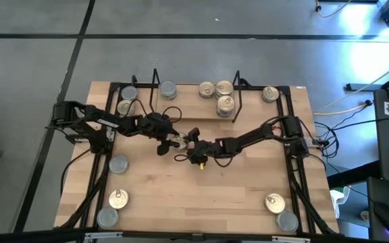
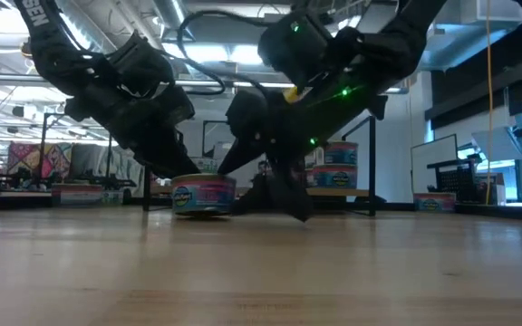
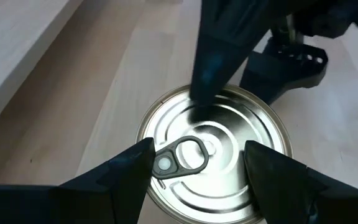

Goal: Stack canned seafood by type on shelf
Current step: Stack the blue-pink tuna can on top of the other blue-pink can on the shelf, then put the blue-pink tuna can on the shelf

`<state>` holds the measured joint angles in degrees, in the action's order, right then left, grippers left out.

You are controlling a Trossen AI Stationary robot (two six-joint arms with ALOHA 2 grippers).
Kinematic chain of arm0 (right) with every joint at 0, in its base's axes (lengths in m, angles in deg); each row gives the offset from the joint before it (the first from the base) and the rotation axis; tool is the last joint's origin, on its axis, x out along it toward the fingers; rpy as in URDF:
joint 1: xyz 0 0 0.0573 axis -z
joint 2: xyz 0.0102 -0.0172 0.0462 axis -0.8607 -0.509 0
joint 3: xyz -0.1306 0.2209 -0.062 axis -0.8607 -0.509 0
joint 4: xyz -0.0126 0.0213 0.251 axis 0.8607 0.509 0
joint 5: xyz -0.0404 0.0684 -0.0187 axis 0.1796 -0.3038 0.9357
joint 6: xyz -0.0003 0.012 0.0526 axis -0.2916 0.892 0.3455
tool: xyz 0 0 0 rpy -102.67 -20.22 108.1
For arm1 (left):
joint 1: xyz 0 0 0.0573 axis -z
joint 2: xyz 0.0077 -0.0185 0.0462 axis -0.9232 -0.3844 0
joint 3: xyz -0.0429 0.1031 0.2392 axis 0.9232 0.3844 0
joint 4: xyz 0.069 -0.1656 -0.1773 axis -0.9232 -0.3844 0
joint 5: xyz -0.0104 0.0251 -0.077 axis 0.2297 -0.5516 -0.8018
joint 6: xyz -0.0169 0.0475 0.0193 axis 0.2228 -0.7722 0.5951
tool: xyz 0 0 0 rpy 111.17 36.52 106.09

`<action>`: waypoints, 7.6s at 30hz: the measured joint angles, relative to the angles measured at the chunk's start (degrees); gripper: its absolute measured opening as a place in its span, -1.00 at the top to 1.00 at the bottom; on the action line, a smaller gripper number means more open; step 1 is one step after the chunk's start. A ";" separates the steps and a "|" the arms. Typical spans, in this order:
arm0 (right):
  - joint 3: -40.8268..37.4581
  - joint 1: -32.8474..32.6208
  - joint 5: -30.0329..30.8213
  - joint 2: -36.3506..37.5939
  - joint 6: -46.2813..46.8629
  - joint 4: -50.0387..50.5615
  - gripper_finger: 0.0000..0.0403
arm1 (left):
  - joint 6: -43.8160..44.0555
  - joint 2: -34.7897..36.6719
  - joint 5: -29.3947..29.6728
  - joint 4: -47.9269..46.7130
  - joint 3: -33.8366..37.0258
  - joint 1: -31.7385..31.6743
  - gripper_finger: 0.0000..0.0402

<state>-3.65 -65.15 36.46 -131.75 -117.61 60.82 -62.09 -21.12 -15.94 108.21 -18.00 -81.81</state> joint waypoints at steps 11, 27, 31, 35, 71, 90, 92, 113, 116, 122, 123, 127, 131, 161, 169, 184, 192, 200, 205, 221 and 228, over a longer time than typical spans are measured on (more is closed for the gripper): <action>0.38 0.03 2.34 -3.33 -7.27 -6.70 -0.68 | 0.43 0.00 -0.36 0.00 0.04 -0.04 -0.26; 0.49 0.16 -2.92 -3.58 -8.13 -3.03 -0.68 | 0.02 -0.02 -0.25 0.11 0.00 0.00 -0.26; 0.47 0.22 -4.58 -3.58 -8.30 -1.40 -0.68 | 0.04 0.00 -0.25 0.09 0.00 0.00 -0.26; 0.44 0.16 -4.15 -2.95 -7.44 1.30 -0.68 | 0.04 0.00 -0.23 0.09 0.00 0.00 -0.26; 7.66 1.27 2.54 -7.47 -11.41 1.94 0.04 | 1.75 0.46 0.96 1.66 0.07 -0.14 -0.26; 7.35 -3.22 8.46 4.35 6.28 24.37 0.04 | 7.01 18.69 13.85 -21.02 1.15 8.35 -0.26; 7.35 -3.07 9.47 6.00 7.13 25.52 0.04 | 7.88 19.66 16.02 -18.22 2.41 10.84 -0.26; 7.59 10.77 11.69 14.83 2.19 20.79 0.04 | 10.77 21.79 24.25 -3.35 8.91 18.99 -0.26; 7.59 12.97 11.73 14.86 2.50 20.75 0.04 | 10.77 21.81 24.25 -3.37 8.90 18.97 -0.26; 7.59 16.91 10.11 14.89 4.34 18.64 0.04 | 10.52 21.81 24.25 -3.27 8.90 18.97 -0.26; 7.59 17.45 9.83 14.89 4.85 18.37 0.04 | 10.53 21.81 24.25 -3.30 8.90 18.97 -0.26; 7.59 18.91 10.35 14.89 5.50 17.50 0.04 | 10.77 21.81 24.27 -3.28 8.90 18.95 -0.26; 9.42 19.26 12.95 14.89 5.58 21.41 0.04 | 10.75 21.81 24.29 -3.28 8.90 18.93 -0.26; 13.64 24.12 9.46 14.43 17.51 25.84 0.04 | 12.94 21.81 25.61 -2.90 8.85 18.88 -0.26; 21.01 25.02 10.22 10.81 21.19 38.15 0.04 | 12.01 21.81 25.61 -2.89 8.83 18.81 -0.26; 26.57 25.42 14.34 3.30 21.32 43.92 0.04 | 11.12 21.84 26.22 -3.02 8.83 18.71 -0.26; 26.52 26.83 15.67 1.28 20.24 44.05 0.04 | 11.12 21.84 26.22 -2.94 8.83 18.71 -0.26; 26.52 26.78 17.21 1.21 19.61 45.78 0.02 | 11.06 21.84 26.23 -2.93 8.83 18.80 -0.26; 26.52 26.72 16.74 1.19 19.64 47.36 -0.38 | 11.03 21.84 26.22 -2.92 8.83 18.80 -0.26; 26.52 25.64 16.66 1.32 18.72 51.39 -0.53 | 11.12 21.84 26.22 -2.93 8.83 18.80 -0.26; 26.52 25.17 18.25 1.38 18.70 50.93 -0.46 | 11.19 21.84 26.22 -2.93 8.83 18.80 -0.26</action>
<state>22.87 -39.98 54.71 -130.37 -98.91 111.75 -50.90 0.71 10.28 105.28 -9.17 -63.01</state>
